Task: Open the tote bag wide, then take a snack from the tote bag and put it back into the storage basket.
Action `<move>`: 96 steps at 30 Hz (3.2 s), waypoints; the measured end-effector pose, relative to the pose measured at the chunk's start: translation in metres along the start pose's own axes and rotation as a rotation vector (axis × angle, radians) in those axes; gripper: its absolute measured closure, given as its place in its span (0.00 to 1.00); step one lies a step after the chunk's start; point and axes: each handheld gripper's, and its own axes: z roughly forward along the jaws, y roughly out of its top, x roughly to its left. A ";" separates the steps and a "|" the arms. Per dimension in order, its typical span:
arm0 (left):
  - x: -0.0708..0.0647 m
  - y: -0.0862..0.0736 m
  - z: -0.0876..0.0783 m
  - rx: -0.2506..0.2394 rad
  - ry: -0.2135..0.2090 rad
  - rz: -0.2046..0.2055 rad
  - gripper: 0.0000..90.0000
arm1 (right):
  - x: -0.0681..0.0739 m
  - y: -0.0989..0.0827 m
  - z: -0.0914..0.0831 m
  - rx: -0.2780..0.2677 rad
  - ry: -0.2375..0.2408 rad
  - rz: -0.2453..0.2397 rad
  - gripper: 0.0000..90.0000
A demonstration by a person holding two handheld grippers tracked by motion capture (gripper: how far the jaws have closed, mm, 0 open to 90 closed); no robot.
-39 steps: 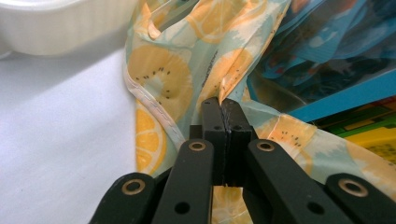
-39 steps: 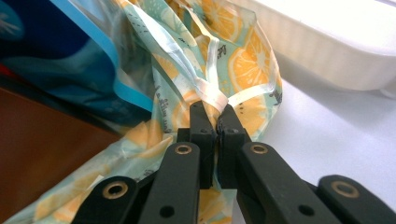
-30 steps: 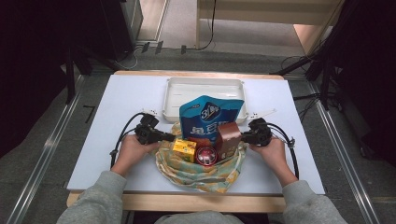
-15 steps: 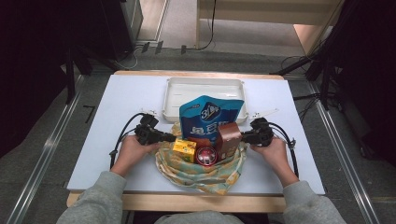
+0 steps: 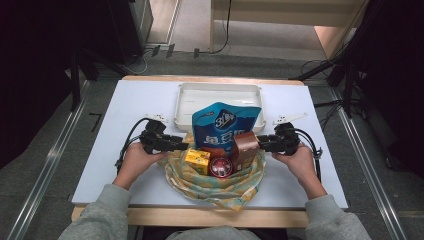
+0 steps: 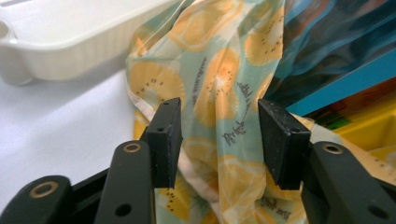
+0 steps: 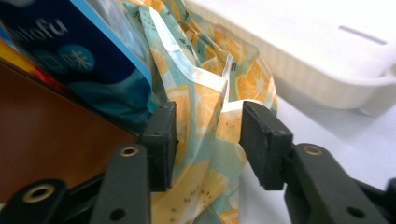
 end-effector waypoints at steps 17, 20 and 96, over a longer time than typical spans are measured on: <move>-0.010 0.002 -0.017 0.004 -0.007 0.011 0.46 | 0.001 0.008 -0.023 -0.009 -0.024 0.000 0.57; -0.011 0.001 -0.021 -0.003 -0.012 0.009 0.45 | 0.002 0.009 -0.029 -0.025 -0.030 -0.004 0.57; -0.003 -0.004 -0.038 -0.036 0.039 -0.003 0.44 | 0.072 0.113 -0.056 -0.036 0.085 -0.226 0.54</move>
